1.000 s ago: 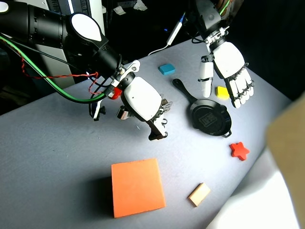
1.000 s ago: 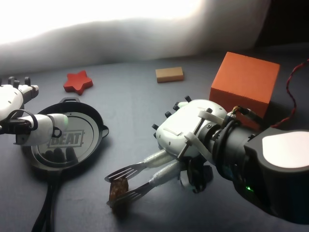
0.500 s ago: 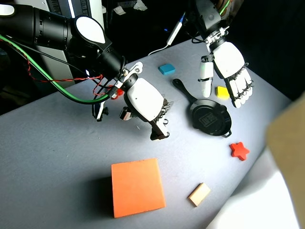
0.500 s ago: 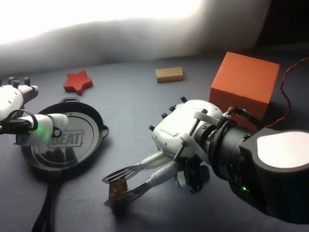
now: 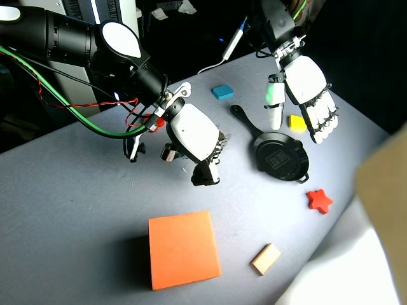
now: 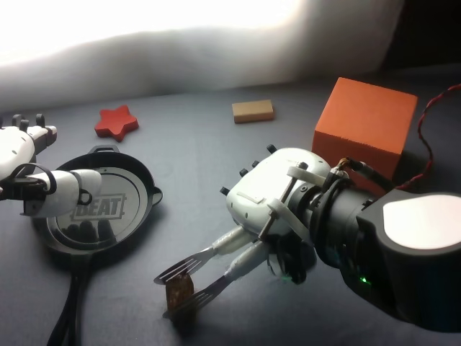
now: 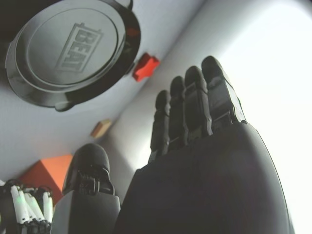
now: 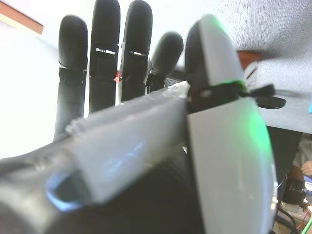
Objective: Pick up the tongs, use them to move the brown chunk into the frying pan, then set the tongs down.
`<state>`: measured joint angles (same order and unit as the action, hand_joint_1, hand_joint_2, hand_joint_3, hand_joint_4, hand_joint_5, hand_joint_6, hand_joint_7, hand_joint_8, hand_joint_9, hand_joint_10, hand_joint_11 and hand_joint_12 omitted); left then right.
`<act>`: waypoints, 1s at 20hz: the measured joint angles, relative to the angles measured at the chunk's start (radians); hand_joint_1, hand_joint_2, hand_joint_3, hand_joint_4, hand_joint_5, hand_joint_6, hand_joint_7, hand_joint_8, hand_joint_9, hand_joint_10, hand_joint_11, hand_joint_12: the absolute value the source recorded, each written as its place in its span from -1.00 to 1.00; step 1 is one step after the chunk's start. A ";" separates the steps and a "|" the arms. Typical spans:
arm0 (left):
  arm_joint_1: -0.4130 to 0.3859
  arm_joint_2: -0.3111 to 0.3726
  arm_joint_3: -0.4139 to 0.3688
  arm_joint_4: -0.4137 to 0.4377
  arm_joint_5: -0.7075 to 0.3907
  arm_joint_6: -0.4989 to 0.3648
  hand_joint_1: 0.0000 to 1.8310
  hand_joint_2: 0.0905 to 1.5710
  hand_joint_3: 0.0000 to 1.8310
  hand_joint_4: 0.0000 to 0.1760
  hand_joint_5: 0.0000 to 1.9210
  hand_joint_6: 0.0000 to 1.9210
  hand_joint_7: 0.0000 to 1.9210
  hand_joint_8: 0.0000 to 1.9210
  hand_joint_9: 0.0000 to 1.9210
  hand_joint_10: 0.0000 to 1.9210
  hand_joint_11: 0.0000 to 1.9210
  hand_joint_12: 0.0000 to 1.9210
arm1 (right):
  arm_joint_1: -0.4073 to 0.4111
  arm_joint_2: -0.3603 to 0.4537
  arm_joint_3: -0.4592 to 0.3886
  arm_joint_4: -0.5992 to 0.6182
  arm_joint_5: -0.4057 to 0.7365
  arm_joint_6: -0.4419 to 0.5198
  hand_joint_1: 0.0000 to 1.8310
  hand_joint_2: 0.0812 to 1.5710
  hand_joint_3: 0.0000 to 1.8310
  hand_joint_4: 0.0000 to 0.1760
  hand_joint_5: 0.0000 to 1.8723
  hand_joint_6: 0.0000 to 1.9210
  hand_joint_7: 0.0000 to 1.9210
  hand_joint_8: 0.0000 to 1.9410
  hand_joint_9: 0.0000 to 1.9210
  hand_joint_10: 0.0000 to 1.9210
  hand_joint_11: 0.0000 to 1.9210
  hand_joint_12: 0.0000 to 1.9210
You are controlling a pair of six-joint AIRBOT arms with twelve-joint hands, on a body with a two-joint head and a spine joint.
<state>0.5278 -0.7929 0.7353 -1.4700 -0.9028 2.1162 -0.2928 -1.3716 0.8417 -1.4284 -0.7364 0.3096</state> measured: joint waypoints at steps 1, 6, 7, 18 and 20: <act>0.000 0.000 0.000 0.000 0.000 0.000 -1.00 0.58 -1.00 -0.77 -0.84 -0.99 -0.83 -1.00 -0.86 -0.99 -1.00 -0.72 | 0.003 0.000 0.000 -0.002 0.003 -0.001 0.36 0.42 -1.00 -1.00 -0.10 0.29 0.10 -0.11 0.02 -0.11 -0.35 0.47; 0.001 0.000 0.000 0.000 0.000 0.000 -1.00 0.58 -1.00 -0.76 -0.87 -1.00 -0.84 -1.00 -0.87 -1.00 -1.00 -0.78 | 0.006 0.001 0.000 -0.003 0.007 -0.012 0.50 0.40 -1.00 -1.00 -0.14 0.29 0.07 -0.14 -0.03 0.25 -0.33 0.52; 0.001 0.000 0.000 0.001 0.000 0.000 -1.00 0.58 -1.00 -0.77 -0.85 -0.99 -0.83 -1.00 -0.86 -0.99 -1.00 -0.75 | 0.006 0.001 0.000 -0.004 0.007 -0.012 0.50 0.40 -1.00 -1.00 -0.11 0.28 0.07 -0.17 -0.02 0.25 -0.34 0.55; 0.004 0.000 0.000 0.001 0.000 0.003 -1.00 0.60 -1.00 -0.78 -0.86 -0.99 -0.84 -1.00 -0.87 -0.99 -1.00 -0.74 | 0.006 0.006 0.000 -0.005 0.013 -0.019 0.50 0.39 -1.00 -1.00 -0.09 0.26 0.09 -0.21 0.00 0.24 -0.32 0.55; 0.007 0.000 0.000 0.002 0.000 0.002 -1.00 0.59 -1.00 -0.71 -0.86 -0.99 -0.85 -1.00 -0.88 -1.00 -1.00 -0.76 | 0.010 0.010 0.000 -0.003 0.015 -0.027 0.50 0.38 -1.00 -1.00 -0.08 0.24 0.11 -0.25 -0.01 0.24 -0.32 0.54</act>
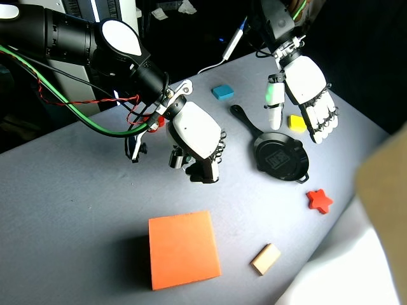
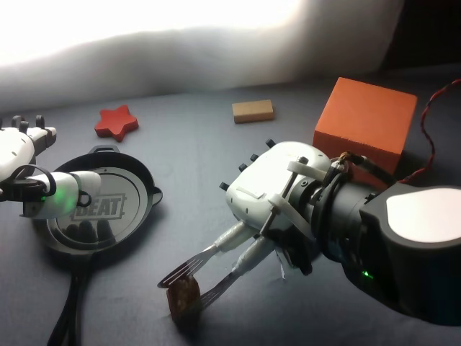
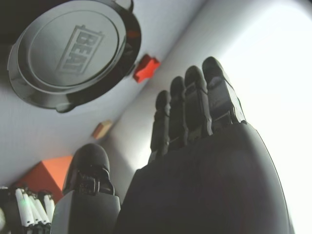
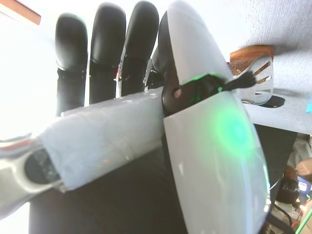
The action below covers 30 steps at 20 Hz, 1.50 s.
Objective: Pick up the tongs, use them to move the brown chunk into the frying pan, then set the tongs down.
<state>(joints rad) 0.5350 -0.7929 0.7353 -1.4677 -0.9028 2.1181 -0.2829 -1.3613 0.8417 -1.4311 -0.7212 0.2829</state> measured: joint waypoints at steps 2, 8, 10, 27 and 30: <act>0.005 0.000 0.000 -0.001 0.000 0.000 -1.00 0.60 -1.00 -0.73 -0.86 -1.00 -0.84 -1.00 -0.87 -1.00 -1.00 -0.76 | 0.014 0.003 0.000 0.000 0.000 -0.006 0.49 0.41 -0.99 -1.00 -0.12 0.32 0.05 -0.15 -0.06 0.30 -0.38 0.59; 0.005 0.000 0.000 -0.002 0.000 0.001 -1.00 0.60 -1.00 -0.69 -0.87 -1.00 -0.84 -1.00 -0.87 -1.00 -1.00 -0.74 | 0.027 0.005 0.000 -0.004 0.008 -0.006 0.50 0.39 -1.00 -1.00 -0.10 0.26 0.09 -0.20 -0.02 0.25 -0.34 0.55; 0.005 0.000 0.000 -0.002 0.000 0.001 -1.00 0.60 -1.00 -0.70 -0.85 -0.99 -0.83 -1.00 -0.86 -0.99 -1.00 -0.71 | 0.027 0.005 0.000 -0.006 0.008 -0.007 0.50 0.39 -1.00 -1.00 -0.10 0.27 0.08 -0.18 -0.02 0.25 -0.34 0.55; 0.005 0.000 0.004 -0.002 -0.001 0.000 -1.00 0.60 -1.00 -0.72 -0.87 -1.00 -0.84 -0.99 -0.88 -1.00 -1.00 -0.77 | -0.019 0.004 0.031 -0.089 0.023 0.050 0.50 0.39 -1.00 -1.00 -0.08 0.25 0.10 -0.21 -0.02 0.24 -0.33 0.51; 0.006 0.000 0.004 -0.002 -0.001 0.000 -1.00 0.61 -1.00 -0.72 -0.87 -1.00 -0.84 -1.00 -0.87 -0.99 -1.00 -0.71 | -0.034 0.004 0.035 -0.094 0.021 0.050 0.51 0.38 -1.00 -1.00 -0.08 0.22 0.12 -0.24 0.00 0.21 -0.29 0.45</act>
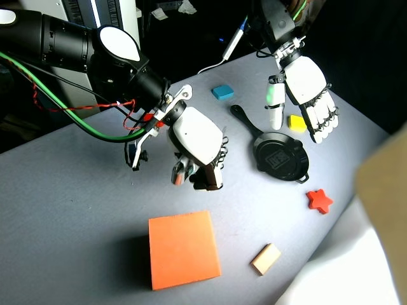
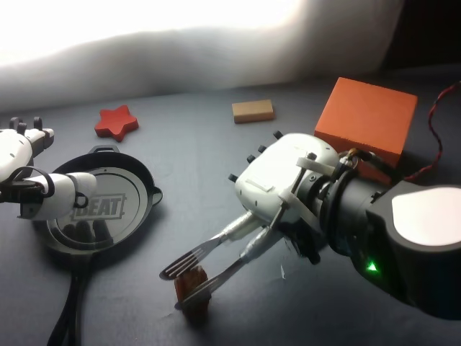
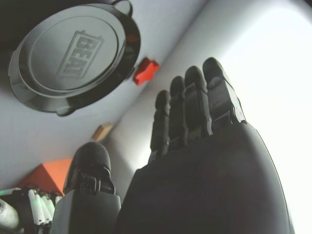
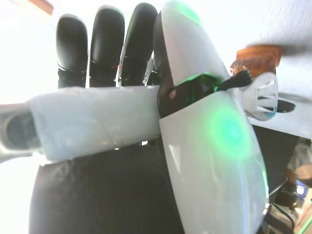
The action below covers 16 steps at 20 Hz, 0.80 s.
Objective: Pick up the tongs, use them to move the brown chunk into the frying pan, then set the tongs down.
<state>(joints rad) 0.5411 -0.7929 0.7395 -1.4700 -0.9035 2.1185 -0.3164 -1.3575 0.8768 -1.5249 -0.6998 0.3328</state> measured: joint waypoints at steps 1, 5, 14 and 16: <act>0.000 0.000 0.000 0.000 0.000 0.000 -1.00 0.60 -1.00 -0.69 -0.88 -1.00 -0.85 -1.00 -0.87 -1.00 -1.00 -0.70 | -0.004 0.000 0.000 0.000 0.002 0.000 0.50 0.39 -1.00 -1.00 -0.09 0.24 0.07 -0.16 0.00 0.21 -0.30 0.43; 0.000 0.000 0.000 0.000 0.000 0.000 -1.00 0.61 -1.00 -0.69 -0.87 -0.99 -0.84 -0.99 -0.86 -0.99 -1.00 -0.71 | -0.004 0.000 0.000 0.025 -0.003 -0.025 0.33 0.42 -1.00 -1.00 -0.07 0.26 0.08 -0.09 0.12 -0.40 -0.30 0.36; 0.000 0.000 0.000 0.001 0.000 0.000 -1.00 0.59 -1.00 -0.71 -0.88 -0.99 -0.84 -0.99 -0.86 -0.99 -1.00 -0.75 | 0.019 0.009 0.000 0.119 -0.046 -0.085 0.34 0.39 -1.00 -1.00 -0.04 0.16 0.14 -0.09 0.12 -0.10 -0.30 0.61; 0.000 0.000 0.000 0.000 0.000 0.000 -1.00 0.59 -1.00 -0.70 -0.89 -0.99 -0.84 -1.00 -0.86 -1.00 -1.00 -0.78 | 0.019 0.010 0.000 0.130 -0.057 -0.096 0.34 0.38 -1.00 -1.00 -0.03 0.13 0.15 -0.10 0.13 -0.07 -0.28 0.64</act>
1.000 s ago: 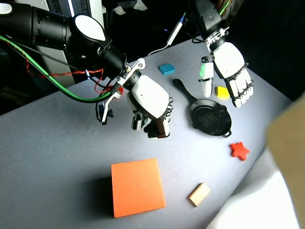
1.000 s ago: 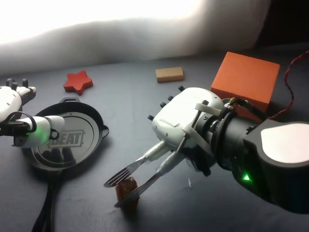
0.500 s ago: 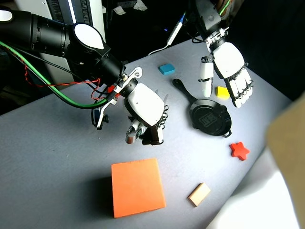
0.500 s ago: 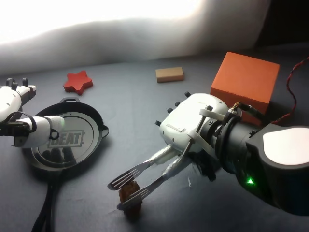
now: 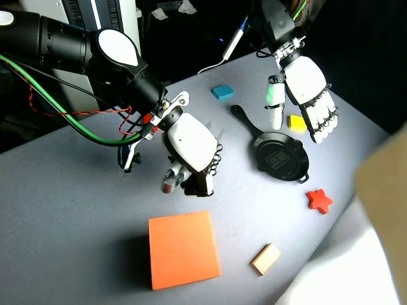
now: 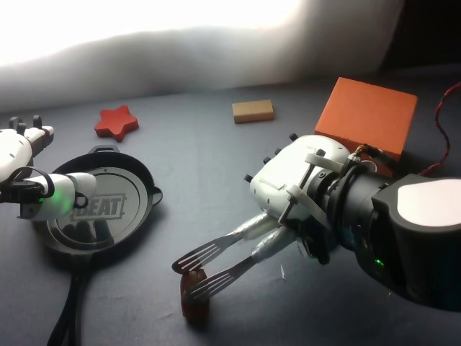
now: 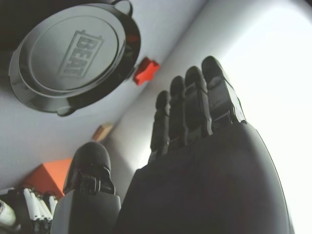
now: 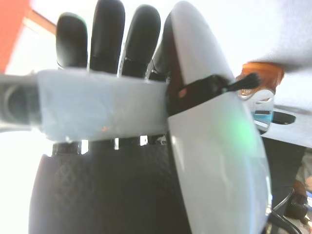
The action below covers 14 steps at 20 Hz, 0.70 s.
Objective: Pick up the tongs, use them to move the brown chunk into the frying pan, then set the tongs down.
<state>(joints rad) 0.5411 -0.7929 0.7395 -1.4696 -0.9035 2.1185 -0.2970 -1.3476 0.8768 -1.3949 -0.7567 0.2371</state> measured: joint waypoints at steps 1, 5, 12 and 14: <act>0.000 0.000 0.000 0.000 0.000 0.000 -1.00 0.59 -1.00 -0.75 -0.89 -1.00 -0.83 -1.00 -0.85 -1.00 -1.00 -0.75 | 0.007 0.003 0.000 0.012 -0.003 -0.004 0.35 0.37 -1.00 -1.00 0.00 0.08 0.17 -0.13 0.14 -0.08 -0.26 0.65; 0.005 0.000 0.000 0.000 0.000 0.000 -1.00 0.60 -1.00 -0.78 -0.87 -0.99 -0.83 -1.00 -0.85 -1.00 -1.00 -0.74 | 0.014 0.005 0.000 0.005 -0.009 -0.046 0.35 0.37 -1.00 -1.00 0.00 0.06 0.16 -0.08 0.17 -0.01 -0.19 0.67; 0.005 0.000 0.000 0.000 0.000 0.000 -1.00 0.60 -1.00 -0.75 -0.87 -0.99 -0.83 -0.99 -0.86 -1.00 -1.00 -0.73 | 0.014 0.005 -0.006 0.058 -0.022 -0.112 0.34 0.37 -1.00 -1.00 -0.01 0.12 0.17 -0.17 0.15 -0.15 -0.26 0.58; 0.005 0.000 0.000 0.000 0.000 0.000 -1.00 0.60 -1.00 -0.73 -0.87 -0.99 -0.85 -1.00 -0.87 -1.00 -1.00 -0.77 | 0.014 0.005 -0.012 0.060 -0.022 -0.113 0.34 0.37 -1.00 -1.00 -0.01 0.11 0.15 -0.12 0.13 -0.12 -0.28 0.62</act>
<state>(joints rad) 0.5465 -0.7929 0.7391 -1.4693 -0.9031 2.1185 -0.2832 -1.3426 0.8646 -1.3350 -0.7788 0.1238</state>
